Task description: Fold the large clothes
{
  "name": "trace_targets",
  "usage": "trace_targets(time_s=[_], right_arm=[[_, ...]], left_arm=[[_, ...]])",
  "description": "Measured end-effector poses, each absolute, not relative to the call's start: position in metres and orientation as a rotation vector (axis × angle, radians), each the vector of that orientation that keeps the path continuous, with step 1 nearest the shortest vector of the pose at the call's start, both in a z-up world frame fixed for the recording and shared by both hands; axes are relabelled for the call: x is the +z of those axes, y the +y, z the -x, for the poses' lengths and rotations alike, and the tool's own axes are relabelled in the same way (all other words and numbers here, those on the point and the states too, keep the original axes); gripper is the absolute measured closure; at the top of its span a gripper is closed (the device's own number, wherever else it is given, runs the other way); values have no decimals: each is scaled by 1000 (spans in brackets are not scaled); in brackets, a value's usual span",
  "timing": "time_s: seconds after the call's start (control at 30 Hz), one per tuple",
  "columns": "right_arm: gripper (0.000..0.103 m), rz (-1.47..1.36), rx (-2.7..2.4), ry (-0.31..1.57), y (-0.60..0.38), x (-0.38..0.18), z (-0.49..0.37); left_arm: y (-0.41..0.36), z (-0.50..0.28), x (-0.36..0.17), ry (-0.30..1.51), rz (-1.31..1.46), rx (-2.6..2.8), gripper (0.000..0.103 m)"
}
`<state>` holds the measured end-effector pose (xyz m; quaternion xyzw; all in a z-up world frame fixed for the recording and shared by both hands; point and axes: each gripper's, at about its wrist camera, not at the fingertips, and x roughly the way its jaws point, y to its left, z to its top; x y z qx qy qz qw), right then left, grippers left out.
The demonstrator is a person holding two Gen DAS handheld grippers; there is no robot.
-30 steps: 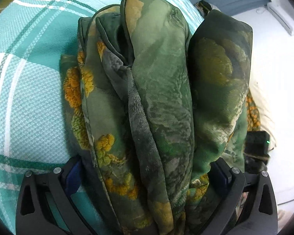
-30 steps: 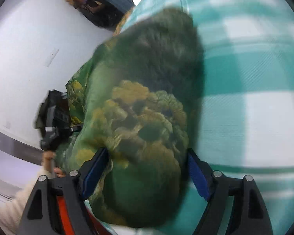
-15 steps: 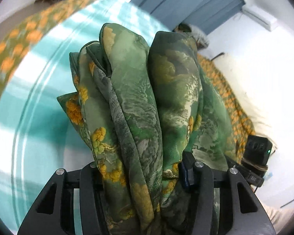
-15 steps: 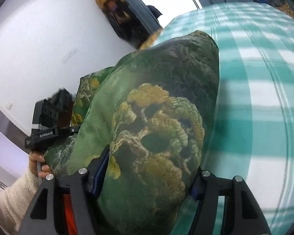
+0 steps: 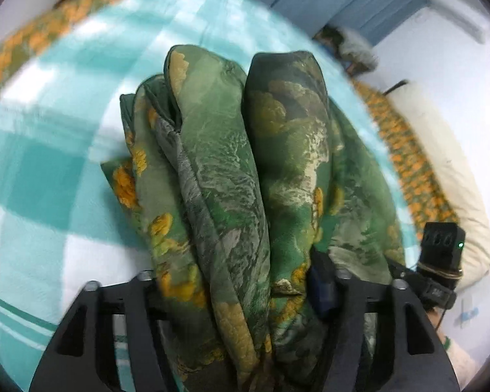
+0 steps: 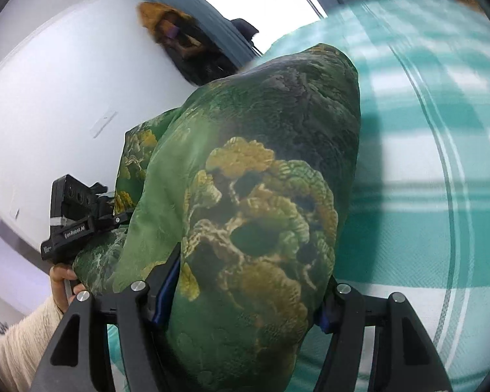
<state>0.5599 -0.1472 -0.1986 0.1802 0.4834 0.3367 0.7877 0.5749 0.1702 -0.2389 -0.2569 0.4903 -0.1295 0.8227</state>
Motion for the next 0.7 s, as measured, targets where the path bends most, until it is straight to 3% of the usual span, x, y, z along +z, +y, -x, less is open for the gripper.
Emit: trace_targets(time_s=[0.1, 0.2, 0.43, 0.7], right_arm=[[21, -445, 698, 1097, -155, -226, -556], [7, -415, 606, 1069, -162, -208, -542], [6, 57, 253, 830, -147, -116, -456], [6, 127, 97, 731, -157, -64, -379]], left_arm=[[179, -556, -246, 979, 549, -250, 5], [184, -531, -222, 932, 471, -203, 5], [153, -457, -155, 786, 144, -51, 1], [108, -380, -118, 733, 105, 15, 0]])
